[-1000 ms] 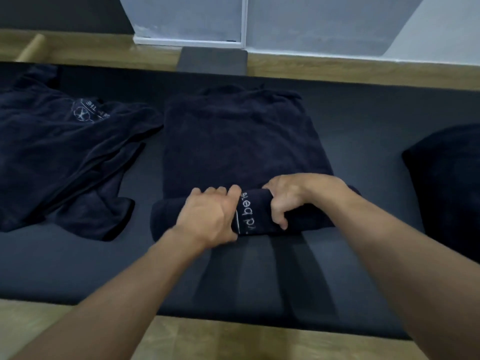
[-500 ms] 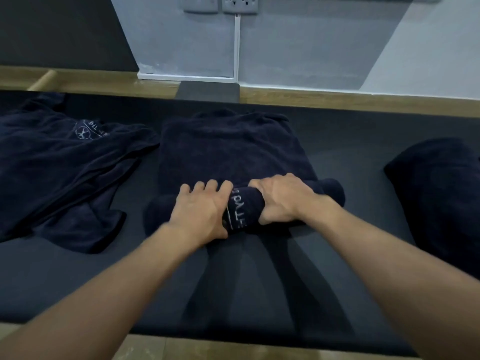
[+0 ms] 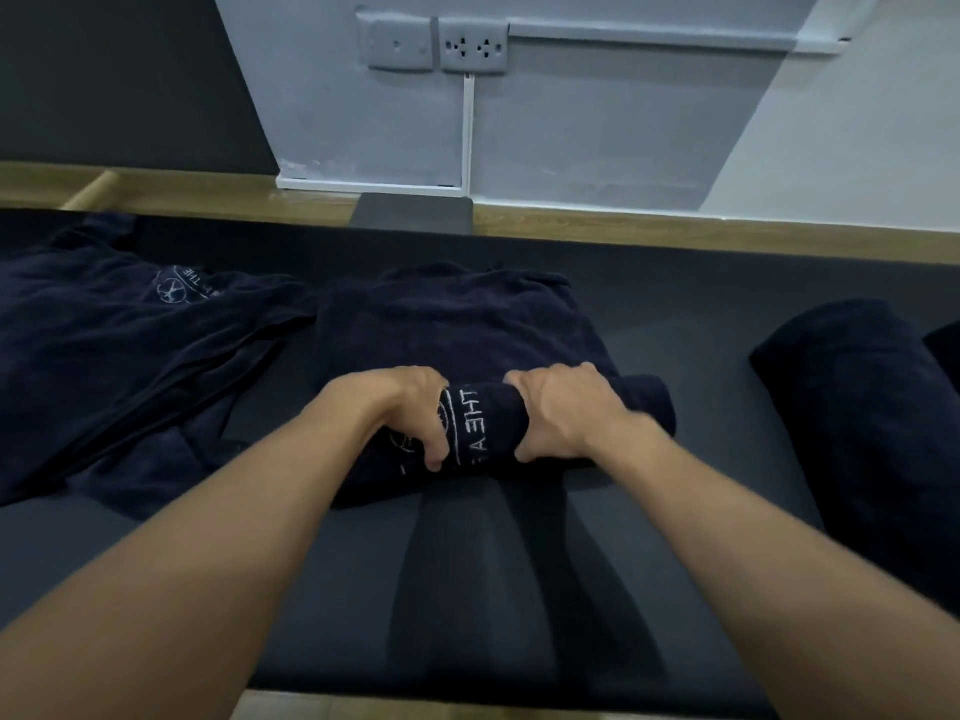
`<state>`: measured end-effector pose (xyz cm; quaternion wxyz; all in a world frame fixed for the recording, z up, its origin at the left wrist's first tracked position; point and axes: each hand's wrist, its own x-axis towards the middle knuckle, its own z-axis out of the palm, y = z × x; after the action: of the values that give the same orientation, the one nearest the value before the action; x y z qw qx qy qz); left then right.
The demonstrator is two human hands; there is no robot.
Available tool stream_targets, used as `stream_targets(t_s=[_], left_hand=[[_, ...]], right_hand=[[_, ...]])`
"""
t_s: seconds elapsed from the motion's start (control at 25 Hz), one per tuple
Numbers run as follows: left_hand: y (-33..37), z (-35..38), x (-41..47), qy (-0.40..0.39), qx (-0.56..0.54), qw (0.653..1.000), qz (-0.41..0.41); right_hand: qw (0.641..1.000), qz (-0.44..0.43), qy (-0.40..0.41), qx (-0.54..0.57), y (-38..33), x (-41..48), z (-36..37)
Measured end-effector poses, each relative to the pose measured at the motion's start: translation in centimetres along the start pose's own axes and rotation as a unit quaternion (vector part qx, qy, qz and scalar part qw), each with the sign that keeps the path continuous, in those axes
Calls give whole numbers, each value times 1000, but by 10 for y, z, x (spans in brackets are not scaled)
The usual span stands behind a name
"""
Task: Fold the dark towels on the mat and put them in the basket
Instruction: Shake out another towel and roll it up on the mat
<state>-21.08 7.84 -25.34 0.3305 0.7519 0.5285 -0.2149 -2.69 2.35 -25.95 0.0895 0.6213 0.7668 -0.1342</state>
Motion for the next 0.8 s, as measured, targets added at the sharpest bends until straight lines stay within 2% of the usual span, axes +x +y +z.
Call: stream_targets(t_s=[0.04, 0.08, 0.16, 0.2, 0.24, 0.28, 0.36, 0.4, 0.48, 0.52, 0.56, 0.6, 0.64, 0.68, 0.72, 0.8], left_hand=[[3, 9, -7, 60, 63, 996, -6], [2, 24, -10, 152, 153, 976, -6], [1, 62, -18, 332, 317, 888, 21], [0, 70, -22, 377, 347, 858, 34], [-2, 68, -21, 386, 341, 856, 49], [-3, 58, -21, 360, 309, 878, 55], [0, 36, -18, 268, 224, 935, 63], [2, 26, -14, 218, 185, 956, 61], [3, 8, -7, 85, 101, 991, 33], [4, 2, -5, 28, 64, 997, 22], [4, 0, -5, -2, 45, 999, 17], [6, 0, -6, 0, 41, 999, 10], [7, 6, -10, 38, 64, 997, 2], [7, 18, -15, 107, 119, 987, -2], [3, 35, -18, 199, 195, 961, -3], [-10, 69, -22, 368, 316, 874, 17]], right_hand=[[997, 11, -67, 48, 2, 8, -8], [987, 24, -131, 90, 6, 16, -16], [957, 61, -245, 143, 11, 26, -28], [949, 69, -271, 147, 12, 28, -30], [949, 66, -271, 149, 11, 27, -29], [959, 56, -240, 137, 8, 25, -27], [991, 39, -109, 68, 0, 7, -12], [999, 32, -20, -4, -4, -6, 3], [987, 13, 105, -123, -18, -27, 31], [984, 5, 126, -130, -20, -27, 33], [988, 1, 113, -109, -19, -23, 27], [995, -6, 78, -64, -15, -15, 18], [1000, -8, 21, -7, -11, -8, 6], [998, -5, -49, 47, -7, -1, -3], [990, -3, -109, 90, -1, 8, -11], [970, 15, -202, 137, 4, 20, -22]])
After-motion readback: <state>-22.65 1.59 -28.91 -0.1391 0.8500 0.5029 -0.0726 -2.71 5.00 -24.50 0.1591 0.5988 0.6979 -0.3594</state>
